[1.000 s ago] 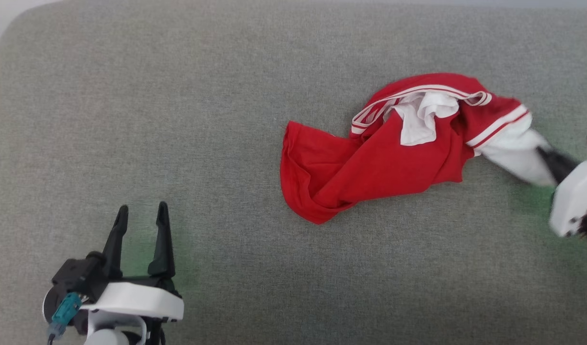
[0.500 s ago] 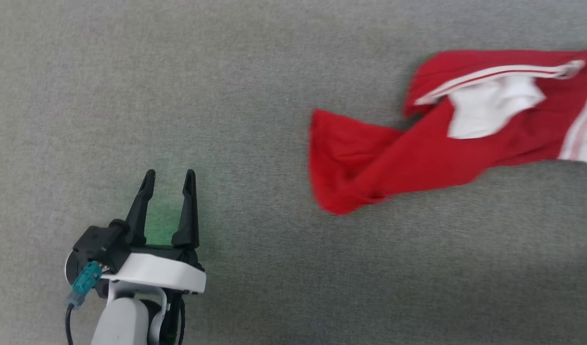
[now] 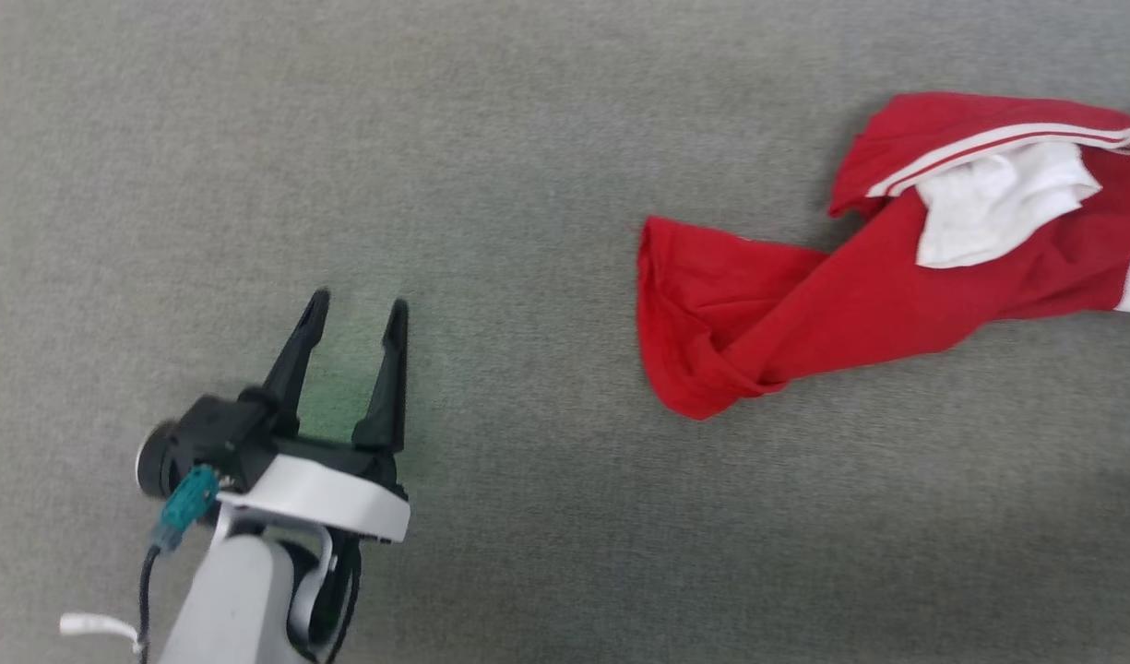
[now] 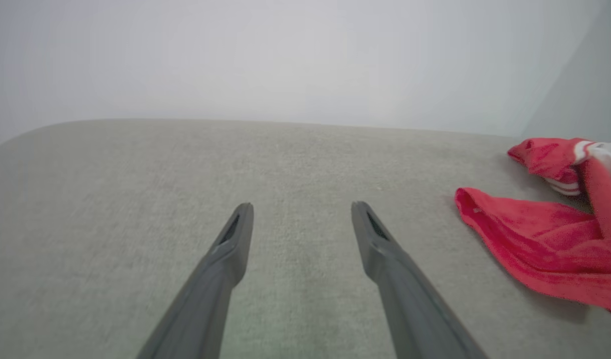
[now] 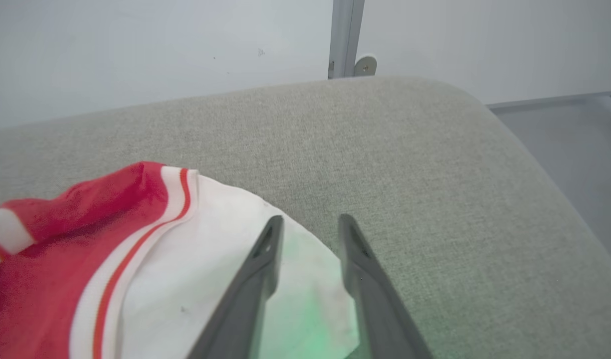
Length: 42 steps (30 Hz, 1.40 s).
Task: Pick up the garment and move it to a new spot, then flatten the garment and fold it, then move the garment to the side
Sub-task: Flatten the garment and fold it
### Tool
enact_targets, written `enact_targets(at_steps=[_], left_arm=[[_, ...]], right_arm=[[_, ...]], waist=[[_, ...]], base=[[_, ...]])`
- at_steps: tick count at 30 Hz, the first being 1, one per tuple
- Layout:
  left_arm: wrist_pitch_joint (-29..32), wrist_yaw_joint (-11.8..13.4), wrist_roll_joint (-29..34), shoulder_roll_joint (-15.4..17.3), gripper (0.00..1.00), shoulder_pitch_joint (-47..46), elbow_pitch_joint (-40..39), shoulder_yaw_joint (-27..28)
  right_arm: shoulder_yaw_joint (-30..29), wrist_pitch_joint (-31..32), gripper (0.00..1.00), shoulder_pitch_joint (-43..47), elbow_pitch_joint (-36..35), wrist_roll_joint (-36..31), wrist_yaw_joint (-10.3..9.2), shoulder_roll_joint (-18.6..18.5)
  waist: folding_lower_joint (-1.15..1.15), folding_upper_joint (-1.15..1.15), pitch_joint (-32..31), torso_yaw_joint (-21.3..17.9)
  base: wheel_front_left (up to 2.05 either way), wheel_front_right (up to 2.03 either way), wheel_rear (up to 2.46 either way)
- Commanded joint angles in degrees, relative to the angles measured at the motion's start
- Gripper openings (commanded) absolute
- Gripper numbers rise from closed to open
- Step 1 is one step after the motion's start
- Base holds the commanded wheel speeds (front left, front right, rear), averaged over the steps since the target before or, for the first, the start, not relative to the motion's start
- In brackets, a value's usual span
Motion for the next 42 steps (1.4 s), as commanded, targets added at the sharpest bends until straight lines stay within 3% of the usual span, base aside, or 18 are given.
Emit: enact_targets(at_steps=[1, 9, 15, 19, 22, 26, 31, 32, 33, 34, 42], left_arm=[[-0.3, 0.1, -1.1, 1.7, 1.0, -2.0, -0.5, -1.7], [0.1, 0.1, -5.7, 13.4, 1.0, -13.0, 0.6, -16.4], [15.9, 0.1, -21.7, 23.8, 1.0, -29.3, 0.4, -35.6], [31.4, 0.1, -38.6, 27.2, 1.0, -35.8, 0.0, -42.9], [40.8, 0.1, -47.2, 29.5, 1.0, -38.8, -1.0, -46.4], [48.3, 0.1, -52.5, 31.1, 1.0, -40.7, -0.6, -49.7], [51.8, 0.1, -55.5, 31.4, 1.0, -41.5, 1.4, -52.0], [52.0, 0.1, -55.2, 31.3, 0.87, -41.5, 1.6, -52.6], [52.1, 0.1, -54.8, 31.4, 0.47, -41.6, 1.4, -53.4], [52.0, 0.1, -54.8, 31.4, 0.0, -41.6, 1.2, -54.1], [54.8, 0.1, -63.2, 30.2, 0.0, -40.2, -8.8, -56.5]], right_arm=[[0.5, -2.5, 1.0, 0.3, 0.1, -0.6, 0.0, 0.8], [4.3, -11.4, 1.0, 5.6, -4.5, 1.5, 0.0, 4.5], [8.4, -14.8, 1.0, 10.4, -11.8, 5.1, 0.0, 9.0], [9.9, -15.3, 1.0, 13.0, -15.8, 6.6, 0.0, 11.8], [10.6, -15.2, 1.0, 14.9, -18.2, 7.0, 0.0, 12.9], [10.6, -14.8, 1.0, 16.5, -20.7, 7.3, 0.0, 14.6], [10.5, -14.5, 1.0, 17.6, -22.7, 7.2, 0.0, 16.3], [10.4, -14.5, 1.0, 17.7, -23.0, 7.0, 0.0, 16.5], [10.3, -14.5, 1.0, 17.7, -23.3, 6.9, 0.0, 16.8], [10.2, -14.4, 1.0, 17.6, -23.5, 6.8, 0.0, 17.2], [9.7, -14.8, 1.0, 18.1, -24.0, 6.7, 0.0, 18.4]], waist=[[0.0, 0.0, -1.3, -1.5], [0.0, 0.0, -3.3, -6.7], [0.0, 0.0, -2.1, -13.7], [0.0, 0.0, -1.1, -18.6], [0.0, 0.0, -0.6, -21.1], [0.0, 0.0, 0.3, -23.7], [0.0, 0.0, 1.5, -25.9], [0.0, 0.0, 1.6, -26.2], [0.0, 0.0, 1.8, -26.4], [0.0, 0.0, 1.9, -26.7], [0.0, 0.0, 1.8, -27.8]], base=[[0.0, 0.0, 0.0], [0.0, 0.0, 0.0], [0.0, 0.0, 0.0], [0.0, 0.0, 0.0], [0.0, 0.0, 0.0], [0.0, 0.0, 0.0], [0.0, 0.0, 0.0], [0.0, 0.0, 0.0], [0.0, 0.0, 0.0], [0.0, 0.0, 0.0], [0.0, 0.0, 0.0]])
